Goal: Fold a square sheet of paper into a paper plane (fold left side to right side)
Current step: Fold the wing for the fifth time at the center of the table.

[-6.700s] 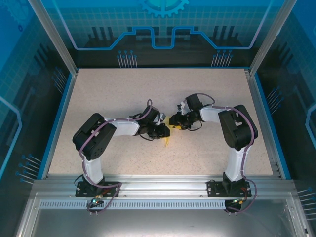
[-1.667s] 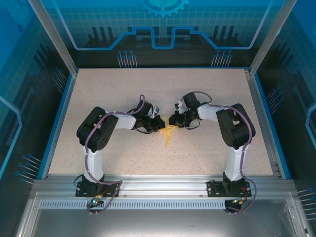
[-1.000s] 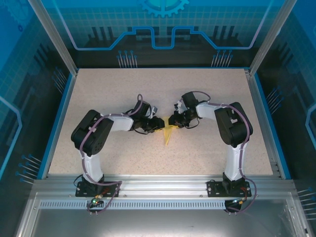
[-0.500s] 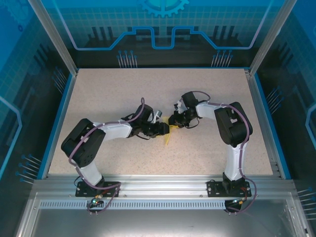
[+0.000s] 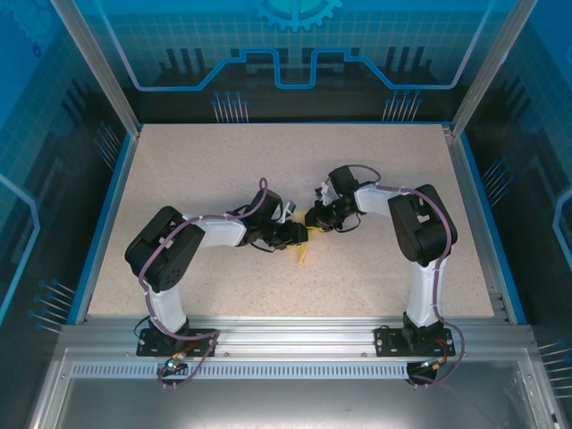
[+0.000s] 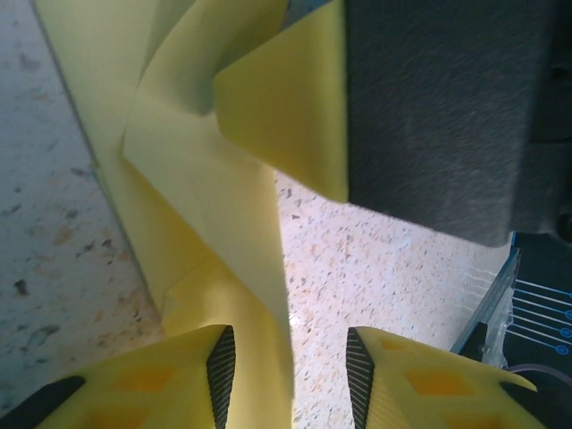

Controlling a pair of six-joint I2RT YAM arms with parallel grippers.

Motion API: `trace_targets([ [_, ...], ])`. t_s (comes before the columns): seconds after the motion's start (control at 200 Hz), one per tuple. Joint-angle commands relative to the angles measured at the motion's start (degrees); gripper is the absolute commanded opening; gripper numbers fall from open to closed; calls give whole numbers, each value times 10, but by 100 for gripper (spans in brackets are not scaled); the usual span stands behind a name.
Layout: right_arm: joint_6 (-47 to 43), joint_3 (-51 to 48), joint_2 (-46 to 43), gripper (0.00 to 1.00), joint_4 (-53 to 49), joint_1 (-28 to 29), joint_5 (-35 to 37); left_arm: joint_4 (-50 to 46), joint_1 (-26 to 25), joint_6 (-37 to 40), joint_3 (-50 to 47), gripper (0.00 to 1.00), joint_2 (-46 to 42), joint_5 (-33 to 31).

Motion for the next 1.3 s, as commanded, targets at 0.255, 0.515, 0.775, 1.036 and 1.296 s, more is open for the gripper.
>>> trace_targets([
  [0.255,-7,-9,30,20,-29,12,28,-4,-4,1,34,35,34,10],
  [0.515,-6,-11,32,20,-28,13,29,-3,-7,3,30,21,40,19],
  [0.775,-7,-11,33,20,-28,13,30,21,-16,-13,2,15,45,33],
  [1.036,-7,-12,33,20,-29,13,32,19,-19,-17,-15,15,40,41],
  [1.296,-8,-11,33,20,-30,13,32,-2,-19,-4,-58,28,-46,15],
])
